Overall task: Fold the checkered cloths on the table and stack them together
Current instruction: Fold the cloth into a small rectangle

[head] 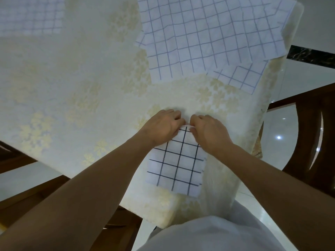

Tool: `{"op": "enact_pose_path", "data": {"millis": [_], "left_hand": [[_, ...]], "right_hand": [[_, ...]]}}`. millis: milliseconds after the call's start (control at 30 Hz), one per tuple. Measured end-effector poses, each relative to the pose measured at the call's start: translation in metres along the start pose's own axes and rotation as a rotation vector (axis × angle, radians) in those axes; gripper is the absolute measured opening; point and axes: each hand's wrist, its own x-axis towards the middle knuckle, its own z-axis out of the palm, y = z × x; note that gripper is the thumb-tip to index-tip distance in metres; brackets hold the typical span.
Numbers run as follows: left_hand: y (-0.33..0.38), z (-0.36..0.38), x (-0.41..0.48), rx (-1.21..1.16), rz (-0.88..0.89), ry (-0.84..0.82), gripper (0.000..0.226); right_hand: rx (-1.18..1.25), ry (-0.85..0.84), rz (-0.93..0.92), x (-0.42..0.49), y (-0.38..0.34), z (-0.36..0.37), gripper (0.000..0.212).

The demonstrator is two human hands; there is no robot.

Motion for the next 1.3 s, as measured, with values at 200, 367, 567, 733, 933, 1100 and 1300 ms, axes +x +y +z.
{"op": "enact_pose_path", "data": {"millis": [200,367,567,733,933,1100,1300], "left_hand": [[-0.002,-0.009,0.003,-0.012,-0.161,0.055,0.005],[0.002,-0.015,-0.026,0.013,-0.193,0.136,0.014],[0.020,-0.029,-0.070,0.031,-0.167,0.250,0.023],[0.045,-0.025,-0.108,0.002,-0.137,0.286,0.030],[0.072,0.002,-0.139,-0.060,-0.080,0.298,0.043],[0.082,0.028,-0.151,-0.043,-0.060,0.279,0.053],[0.088,0.053,-0.154,-0.029,-0.061,0.224,0.044]], "right_hand": [[-0.004,0.009,-0.023,0.015,0.006,-0.015,0.018],[-0.076,0.094,-0.045,0.005,-0.013,-0.015,0.020],[-0.131,0.261,-0.076,-0.032,-0.042,-0.015,0.020],[-0.092,0.358,-0.126,-0.071,-0.050,-0.002,0.035],[-0.085,0.406,-0.194,-0.115,-0.045,0.025,0.043],[-0.090,0.377,-0.205,-0.132,-0.039,0.048,0.040],[-0.119,0.316,-0.156,-0.143,-0.034,0.072,0.038]]}}
